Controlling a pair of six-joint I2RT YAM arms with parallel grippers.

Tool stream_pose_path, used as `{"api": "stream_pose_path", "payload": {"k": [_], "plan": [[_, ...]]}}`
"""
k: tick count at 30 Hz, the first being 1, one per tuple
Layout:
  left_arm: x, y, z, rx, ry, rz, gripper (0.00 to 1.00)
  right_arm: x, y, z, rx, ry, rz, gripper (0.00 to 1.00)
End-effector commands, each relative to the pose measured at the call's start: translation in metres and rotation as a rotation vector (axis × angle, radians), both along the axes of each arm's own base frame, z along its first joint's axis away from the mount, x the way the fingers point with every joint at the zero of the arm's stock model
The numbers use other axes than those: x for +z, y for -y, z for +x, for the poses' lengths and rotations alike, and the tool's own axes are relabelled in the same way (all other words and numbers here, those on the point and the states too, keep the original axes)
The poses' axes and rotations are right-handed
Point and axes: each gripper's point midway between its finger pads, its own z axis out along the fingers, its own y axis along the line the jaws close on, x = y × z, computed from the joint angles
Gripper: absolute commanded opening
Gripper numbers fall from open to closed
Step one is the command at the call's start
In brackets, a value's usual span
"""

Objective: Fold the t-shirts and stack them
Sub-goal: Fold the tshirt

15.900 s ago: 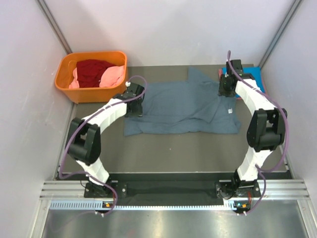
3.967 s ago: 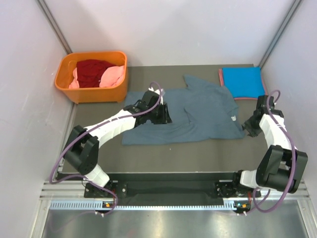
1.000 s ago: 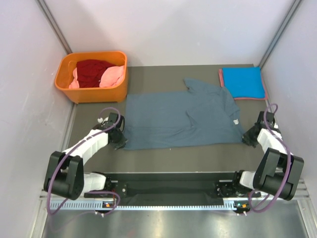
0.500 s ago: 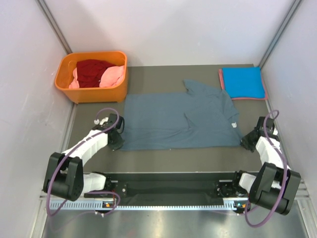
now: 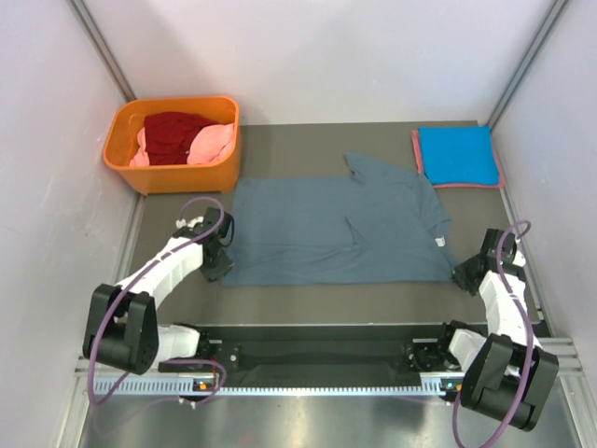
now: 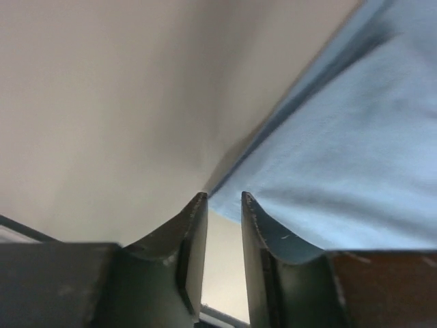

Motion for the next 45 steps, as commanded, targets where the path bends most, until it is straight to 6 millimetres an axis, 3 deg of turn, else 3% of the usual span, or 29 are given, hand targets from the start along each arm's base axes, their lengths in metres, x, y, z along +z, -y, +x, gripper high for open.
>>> {"api": "stream_pose_path", "payload": {"k": [1,5,15,18,20,23,32,37,39,41,43,45], "plan": [[0.033,0.000,0.027,-0.096,0.058,0.034,0.32,0.005,0.010,-0.003,-0.046,-0.005,-0.030,0.00],[0.051,0.010,0.057,-0.175,0.127,0.016,0.32,0.001,0.008,-0.002,-0.039,0.006,-0.023,0.00],[0.037,0.055,0.098,-0.349,0.142,-0.140,0.26,0.001,0.014,0.000,-0.054,0.013,-0.052,0.00],[0.026,0.037,0.104,-0.284,0.100,-0.045,0.26,-0.001,0.015,-0.003,-0.066,0.005,-0.056,0.00],[0.010,0.009,0.094,-0.195,-0.005,0.099,0.24,-0.004,0.016,-0.006,-0.077,-0.003,-0.059,0.00],[0.000,-0.008,0.089,-0.154,-0.082,0.194,0.21,-0.012,0.012,-0.016,-0.103,-0.023,-0.044,0.00],[-0.007,-0.020,0.086,-0.074,-0.076,0.246,0.21,-0.011,0.019,-0.024,-0.158,-0.029,-0.076,0.00],[-0.004,-0.014,0.093,-0.063,-0.063,0.213,0.21,-0.011,0.017,-0.022,-0.142,-0.018,-0.068,0.00],[0.003,-0.008,0.099,-0.071,-0.048,0.189,0.21,-0.009,0.014,-0.019,-0.129,-0.003,-0.057,0.00],[0.017,-0.005,0.102,-0.095,-0.027,0.174,0.22,-0.004,0.010,-0.016,-0.099,0.009,-0.042,0.08],[0.045,0.000,0.114,-0.141,0.050,0.153,0.24,0.006,0.009,-0.012,-0.080,0.022,-0.041,0.19],[0.071,0.017,0.128,-0.212,0.132,0.075,0.24,0.016,0.007,-0.007,-0.052,0.051,-0.035,0.26]]}}
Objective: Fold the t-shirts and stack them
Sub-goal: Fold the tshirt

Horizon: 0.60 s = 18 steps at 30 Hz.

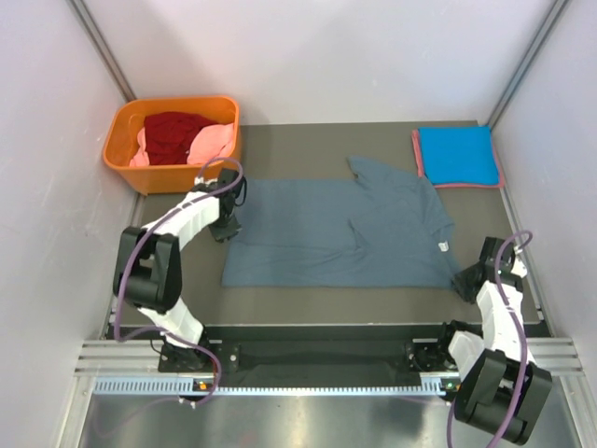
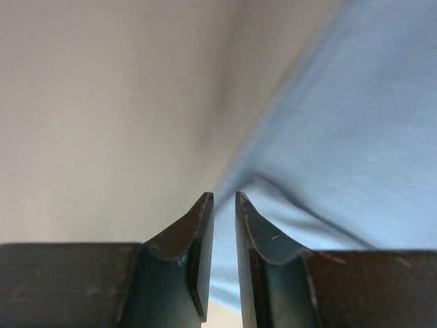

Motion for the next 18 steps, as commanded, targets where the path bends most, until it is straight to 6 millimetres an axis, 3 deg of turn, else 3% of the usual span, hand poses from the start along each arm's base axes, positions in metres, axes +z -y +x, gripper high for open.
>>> {"api": "stream_pose_path", "payload": {"k": [1,6,8,9,11,12,14,16,17,18], "plan": [[0.079,0.027,0.036,-0.163,0.228,-0.130,0.25,0.035,0.005,0.017,0.034,0.084,-0.018,0.29],[0.145,0.087,0.062,-0.410,0.405,-0.330,0.27,0.082,-0.007,0.048,0.194,0.278,-0.030,0.34],[0.142,0.099,0.071,-0.468,0.380,-0.325,0.29,0.112,-0.010,0.069,0.273,0.391,-0.068,0.38],[0.143,0.117,0.079,-0.537,0.365,-0.355,0.29,0.125,-0.010,0.084,0.356,0.451,-0.115,0.39],[0.139,0.133,0.087,-0.600,0.338,-0.364,0.28,0.150,-0.020,0.104,0.465,0.531,-0.119,0.45],[0.136,0.140,0.102,-0.634,0.332,-0.346,0.27,0.159,-0.018,0.123,0.506,0.552,-0.137,0.44],[0.137,0.145,0.119,-0.657,0.344,-0.323,0.19,0.164,-0.029,0.144,0.583,0.561,-0.132,0.43],[0.117,0.148,0.136,-0.671,0.322,-0.303,0.20,0.162,-0.040,0.171,0.662,0.532,-0.122,0.43],[0.123,0.153,0.145,-0.683,0.341,-0.305,0.22,0.163,-0.044,0.179,0.698,0.521,-0.131,0.43],[0.107,0.154,0.150,-0.695,0.306,-0.297,0.25,0.167,-0.047,0.196,0.726,0.520,-0.138,0.44]]}}
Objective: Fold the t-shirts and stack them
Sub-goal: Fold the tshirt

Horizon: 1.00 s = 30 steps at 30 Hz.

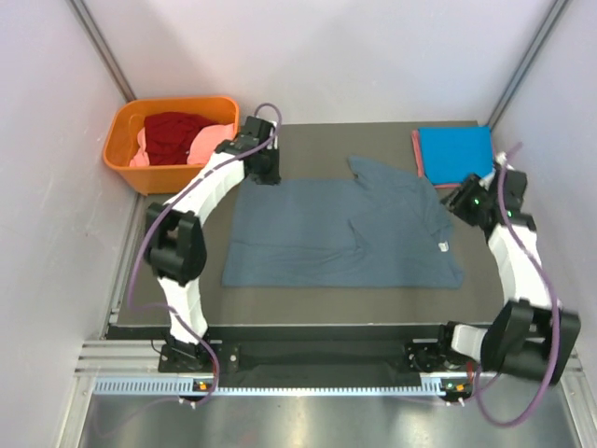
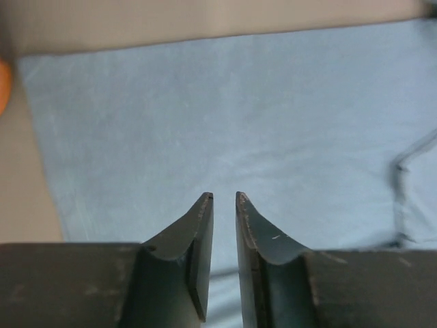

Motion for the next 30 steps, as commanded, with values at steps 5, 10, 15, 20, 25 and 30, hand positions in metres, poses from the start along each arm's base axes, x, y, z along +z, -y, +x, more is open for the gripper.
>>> {"api": "stream_pose_path", "payload": {"k": [5,10,15,20,25,30], "plan": [[-0.022,-0.008,0.055,-0.033,0.025,0.159,0.27,0.032,-0.062,0.096,0.386,0.144,-0.170,0.48],[-0.055,-0.030,0.087,0.006,0.058,0.323,0.29,0.011,-0.092,0.152,0.526,0.113,-0.131,0.49],[-0.077,-0.044,0.108,-0.018,0.044,0.364,0.33,-0.013,-0.116,0.196,0.598,0.094,-0.135,0.53],[-0.093,-0.060,0.119,0.001,0.022,0.394,0.34,-0.047,-0.125,0.226,0.640,0.043,-0.183,0.57],[-0.101,-0.072,0.123,-0.004,0.012,0.388,0.37,-0.050,-0.127,0.255,0.656,0.048,-0.235,0.60],[-0.105,-0.086,0.129,-0.009,0.017,0.409,0.38,-0.076,-0.121,0.267,0.690,0.010,-0.297,0.64]]}}
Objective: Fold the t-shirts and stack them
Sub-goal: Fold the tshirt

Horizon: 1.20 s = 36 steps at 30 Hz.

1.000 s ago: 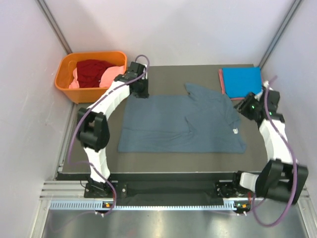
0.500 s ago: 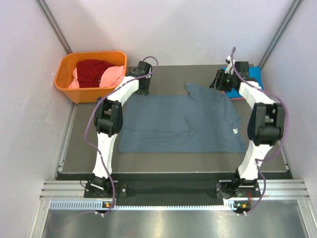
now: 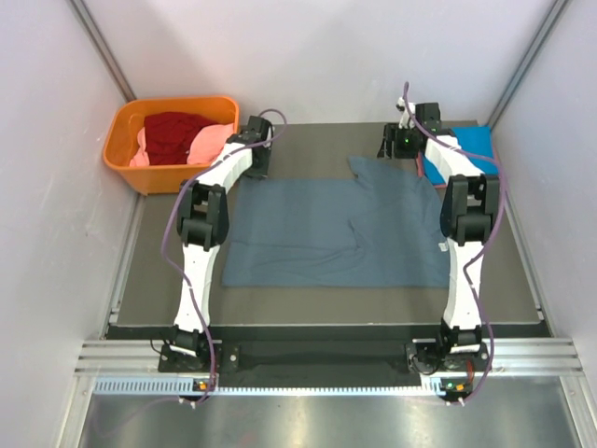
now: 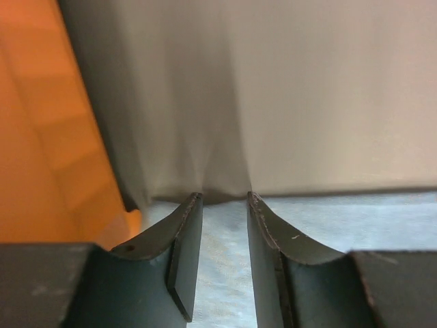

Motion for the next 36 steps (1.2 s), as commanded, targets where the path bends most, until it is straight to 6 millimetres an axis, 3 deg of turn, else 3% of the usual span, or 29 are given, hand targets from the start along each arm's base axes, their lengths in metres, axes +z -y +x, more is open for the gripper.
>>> {"api": "stream_pose_path", "payload": {"k": [1,5,8,15,18,24,27,29,30,31,33,36], "plan": [[0.012,-0.010,0.017,-0.016,0.056,0.017,0.38,0.001,0.004,0.010,0.046,0.029,-0.074,0.65],[0.005,-0.017,0.019,-0.028,0.049,0.061,0.41,-0.026,0.007,0.006,0.080,-0.037,-0.110,0.66],[-0.004,-0.022,0.018,-0.033,0.031,0.087,0.42,-0.033,0.007,0.007,0.089,-0.041,-0.122,0.66],[-0.010,-0.014,0.019,-0.052,0.022,0.046,0.43,-0.047,0.007,0.004,0.111,-0.059,-0.128,0.62],[-0.014,-0.008,0.016,-0.070,0.004,0.023,0.40,-0.048,0.005,0.002,0.125,-0.058,-0.119,0.54],[-0.008,0.002,0.007,-0.078,-0.007,-0.050,0.40,-0.045,0.007,0.003,0.115,-0.045,-0.122,0.56],[0.005,0.005,0.007,-0.070,0.010,-0.074,0.40,-0.043,0.010,0.004,0.106,-0.041,-0.126,0.56],[0.024,0.018,0.010,-0.088,0.050,-0.140,0.40,-0.043,0.010,0.007,0.099,-0.032,-0.129,0.51],[0.030,0.022,0.011,-0.095,0.065,-0.157,0.40,-0.044,0.011,0.007,0.094,-0.032,-0.128,0.39],[0.045,0.025,0.013,-0.104,0.099,-0.168,0.40,-0.044,0.010,0.008,0.094,-0.030,-0.125,0.33],[0.056,0.027,0.013,-0.104,0.117,-0.162,0.40,-0.046,0.009,0.008,0.093,-0.032,-0.120,0.18],[0.063,0.018,0.009,-0.080,0.113,-0.124,0.41,-0.044,0.011,0.008,0.090,-0.024,-0.120,0.05]]}}
